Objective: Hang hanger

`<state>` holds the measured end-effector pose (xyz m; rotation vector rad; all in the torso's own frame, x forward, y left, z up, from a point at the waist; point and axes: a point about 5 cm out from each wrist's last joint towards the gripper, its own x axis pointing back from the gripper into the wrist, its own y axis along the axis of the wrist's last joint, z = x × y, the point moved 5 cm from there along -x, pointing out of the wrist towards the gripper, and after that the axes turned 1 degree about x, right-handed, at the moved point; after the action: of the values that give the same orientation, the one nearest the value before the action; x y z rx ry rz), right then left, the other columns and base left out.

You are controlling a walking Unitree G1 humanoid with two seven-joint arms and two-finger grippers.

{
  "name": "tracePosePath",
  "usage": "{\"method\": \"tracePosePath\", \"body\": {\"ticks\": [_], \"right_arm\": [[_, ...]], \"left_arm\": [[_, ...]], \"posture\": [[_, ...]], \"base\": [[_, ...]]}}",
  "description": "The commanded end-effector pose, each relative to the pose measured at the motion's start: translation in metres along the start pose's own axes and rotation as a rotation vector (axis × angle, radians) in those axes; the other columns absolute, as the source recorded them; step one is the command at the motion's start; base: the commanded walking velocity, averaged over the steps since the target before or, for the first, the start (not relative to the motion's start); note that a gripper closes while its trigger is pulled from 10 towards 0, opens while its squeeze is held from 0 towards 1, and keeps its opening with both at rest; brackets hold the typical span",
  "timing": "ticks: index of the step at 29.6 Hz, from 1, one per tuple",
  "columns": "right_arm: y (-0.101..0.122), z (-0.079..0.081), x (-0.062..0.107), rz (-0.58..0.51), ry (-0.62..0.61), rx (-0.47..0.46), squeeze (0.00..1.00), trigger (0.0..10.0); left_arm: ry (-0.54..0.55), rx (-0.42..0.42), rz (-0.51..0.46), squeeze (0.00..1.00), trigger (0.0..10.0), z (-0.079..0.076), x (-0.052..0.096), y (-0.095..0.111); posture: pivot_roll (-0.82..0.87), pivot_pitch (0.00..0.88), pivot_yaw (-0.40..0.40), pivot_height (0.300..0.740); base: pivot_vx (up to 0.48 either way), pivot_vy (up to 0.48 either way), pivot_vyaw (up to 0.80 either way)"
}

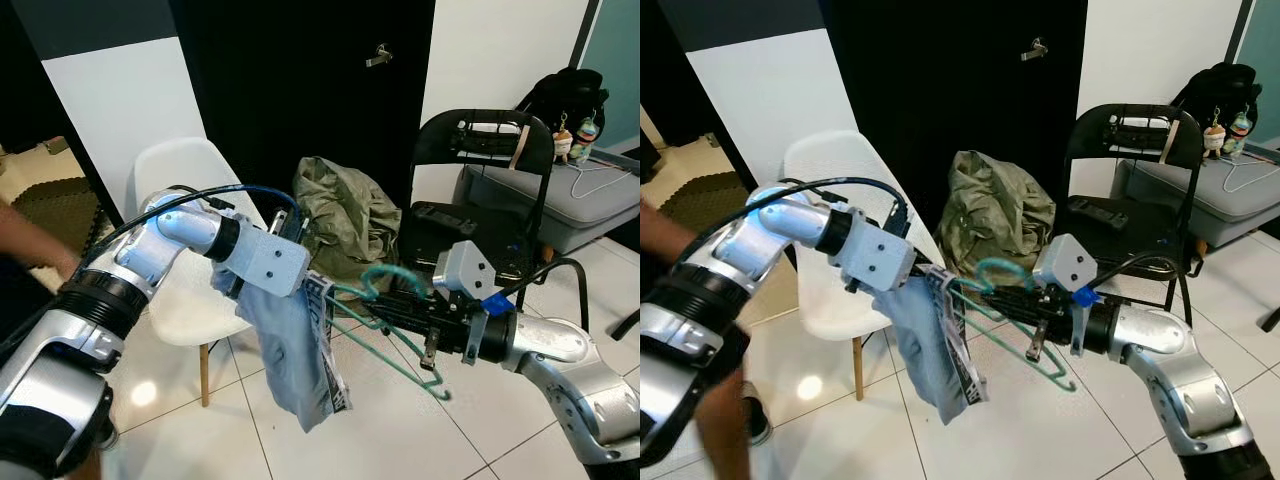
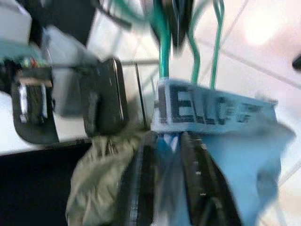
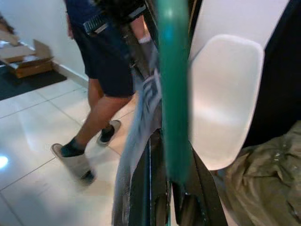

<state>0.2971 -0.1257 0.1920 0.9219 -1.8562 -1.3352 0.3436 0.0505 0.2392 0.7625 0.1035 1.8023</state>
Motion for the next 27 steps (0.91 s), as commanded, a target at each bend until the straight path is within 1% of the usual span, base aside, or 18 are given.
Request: {"method": "tracePosePath", "body": {"ticks": [1,4,6,7,8,9,10,13,14,15,16,17,21,22,23,24,25,27], "right_arm": [[0.002,-0.003,-0.003,-0.011,-0.018,0.004,0.0,0.0],[0.007,-0.014,-0.005,-0.047,-0.092,0.004,0.0,0.0],[0.007,-0.014,-0.005,-0.047,-0.092,0.004,0.0,0.0],[0.009,-0.017,-0.006,-0.062,-0.118,0.0,0.0,0.0],[0.009,-0.017,-0.006,-0.062,-0.118,0.0,0.0,0.0],[0.011,-0.021,-0.006,-0.079,-0.147,-0.003,0.0,0.0],[0.011,-0.021,-0.006,-0.079,-0.147,-0.003,0.0,0.0],[0.017,-0.03,-0.008,-0.13,-0.216,-0.019,0.0,0.0],[0.022,-0.035,-0.008,-0.166,-0.249,-0.027,0.0,0.0],[0.022,-0.035,-0.008,-0.166,-0.249,-0.027,0.0,0.0],[0.03,-0.041,-0.007,-0.221,-0.288,-0.044,0.0,0.0],[0.037,-0.047,-0.005,-0.27,-0.321,-0.055,0.0,0.0],[0.051,-0.06,0.002,-0.375,-0.386,-0.097,0.0,0.0],[0.062,-0.068,0.009,-0.47,-0.416,-0.145,0.0,0.0],[0.062,-0.068,0.009,-0.47,-0.416,-0.145,0.0,0.0],[0.071,-0.074,0.017,-0.572,-0.433,-0.207,0.0,0.0],[0.071,-0.074,0.017,-0.572,-0.433,-0.207,0.0,0.0],[0.082,-0.079,0.029,-0.728,-0.426,-0.302,0.0,0.0]], "left_arm": [[0.059,-0.023,-0.011,1.0,10.0,0.014,0.006,0.004],[0.225,-0.068,-0.034,1.0,10.0,0.041,0.012,0.012],[0.225,-0.068,-0.034,1.0,10.0,0.041,0.012,0.012],[0.285,-0.068,-0.054,1.0,10.0,0.05,0.015,0.016],[0.285,-0.068,-0.054,1.0,10.0,0.05,0.015,0.016],[0.362,-0.067,-0.077,1.0,10.0,0.062,0.02,0.02],[0.362,-0.067,-0.077,1.0,10.0,0.062,0.02,0.02],[0.512,-0.025,-0.159,1.0,10.0,0.082,0.035,0.032],[0.563,0.005,-0.206,0.71,10.0,0.088,0.041,0.037],[0.563,0.005,-0.206,0.71,10.0,0.088,0.041,0.037],[0.614,0.05,-0.267,0.21,10.0,0.092,0.047,0.042],[0.65,0.085,-0.314,0.0,10.0,0.094,0.051,0.046],[0.732,0.157,-0.399,0.0,10.0,0.098,0.059,0.05],[0.797,0.204,-0.444,0.0,10.0,0.101,0.063,0.05],[0.797,0.204,-0.444,0.0,10.0,0.101,0.063,0.05],[0.871,0.266,-0.489,0.0,10.0,0.103,0.068,0.048],[0.871,0.266,-0.489,0.0,10.0,0.103,0.068,0.048],[0.95,0.339,-0.522,0.0,10.0,0.1,0.069,0.043]], "posture": [[-0.04,0.0,0.103,0.74],[-0.04,0.0,0.102,0.74],[-0.04,0.0,0.102,0.74],[-0.04,0.0,0.1,0.74],[-0.04,0.0,0.1,0.74],[-0.04,0.0,0.1,0.74],[-0.04,0.0,0.1,0.74],[-0.04,0.0,0.098,0.74],[-0.04,0.0,0.098,0.74],[-0.04,0.0,0.098,0.74],[-0.04,0.0,0.096,0.74],[-0.04,0.0,0.096,0.74],[-0.03,0.0,0.096,0.74],[-0.03,0.0,0.094,0.74],[-0.03,0.0,0.094,0.74],[-0.03,0.0,0.09,0.74],[-0.03,0.0,0.09,0.74],[-0.02,0.0,0.084,0.74]], "base": [[0.0,0.0,0.0],[0.0,0.0,0.0],[0.0,0.0,0.0],[0.0,0.0,0.0],[0.0,0.0,0.0],[0.0,0.0,0.0],[0.0,0.0,0.0],[0.0,0.0,0.0],[0.0,0.0,0.0],[0.0,0.0,0.0],[0.0,0.0,0.0],[0.0,0.0,0.0],[0.0,0.0,0.0],[0.0,0.0,0.0],[0.0,0.0,0.0],[0.0,0.0,0.0],[0.0,0.0,0.0],[0.0,0.0,0.0]]}}
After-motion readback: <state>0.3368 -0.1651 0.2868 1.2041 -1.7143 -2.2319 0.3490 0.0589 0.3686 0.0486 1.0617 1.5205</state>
